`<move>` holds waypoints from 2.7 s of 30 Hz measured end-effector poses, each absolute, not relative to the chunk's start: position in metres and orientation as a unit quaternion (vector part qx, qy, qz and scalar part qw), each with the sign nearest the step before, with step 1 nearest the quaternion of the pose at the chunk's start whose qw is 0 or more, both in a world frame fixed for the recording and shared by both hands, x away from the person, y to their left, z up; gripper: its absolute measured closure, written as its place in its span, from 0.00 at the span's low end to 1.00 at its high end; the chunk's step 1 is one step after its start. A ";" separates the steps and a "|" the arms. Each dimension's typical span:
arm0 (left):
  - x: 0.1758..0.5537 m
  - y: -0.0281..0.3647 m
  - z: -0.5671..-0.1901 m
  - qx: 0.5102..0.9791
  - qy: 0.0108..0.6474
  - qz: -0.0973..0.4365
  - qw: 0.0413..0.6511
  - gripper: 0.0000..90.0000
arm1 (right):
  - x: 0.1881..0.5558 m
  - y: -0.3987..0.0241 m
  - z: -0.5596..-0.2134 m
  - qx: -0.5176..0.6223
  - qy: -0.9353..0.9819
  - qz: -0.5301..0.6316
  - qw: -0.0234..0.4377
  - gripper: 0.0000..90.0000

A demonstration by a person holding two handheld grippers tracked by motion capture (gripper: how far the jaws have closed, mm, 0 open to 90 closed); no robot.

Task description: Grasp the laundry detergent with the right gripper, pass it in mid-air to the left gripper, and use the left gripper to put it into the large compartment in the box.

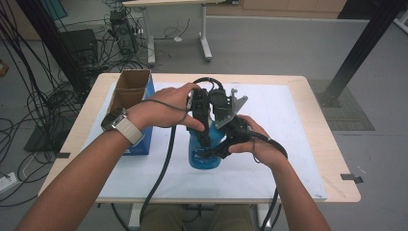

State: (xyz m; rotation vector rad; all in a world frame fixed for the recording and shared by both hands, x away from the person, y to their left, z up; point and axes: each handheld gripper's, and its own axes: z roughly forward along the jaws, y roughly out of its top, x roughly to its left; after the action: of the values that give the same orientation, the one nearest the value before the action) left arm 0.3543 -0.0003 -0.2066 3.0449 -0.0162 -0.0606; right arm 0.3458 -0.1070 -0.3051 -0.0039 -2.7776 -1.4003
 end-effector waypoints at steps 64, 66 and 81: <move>0.354 -0.002 -0.208 0.997 -0.003 -0.052 0.059 0.42 | 0.345 -0.111 -0.305 -0.001 -0.894 -0.447 0.014 0.49; 0.354 -0.002 -0.207 0.997 -0.001 -0.053 0.058 0.42 | 0.345 -0.111 -0.305 -0.001 -0.894 -0.447 0.015 0.49; 0.352 -0.002 -0.206 0.997 -0.002 -0.051 0.059 0.42 | 0.344 -0.111 -0.304 0.004 -0.894 -0.448 0.010 0.48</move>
State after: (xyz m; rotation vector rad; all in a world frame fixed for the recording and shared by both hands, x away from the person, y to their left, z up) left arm 0.3525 -0.0017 -0.2064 3.0205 -0.0054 -0.1543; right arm 0.3444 -0.1111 -0.3044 0.0133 -2.7909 -1.3972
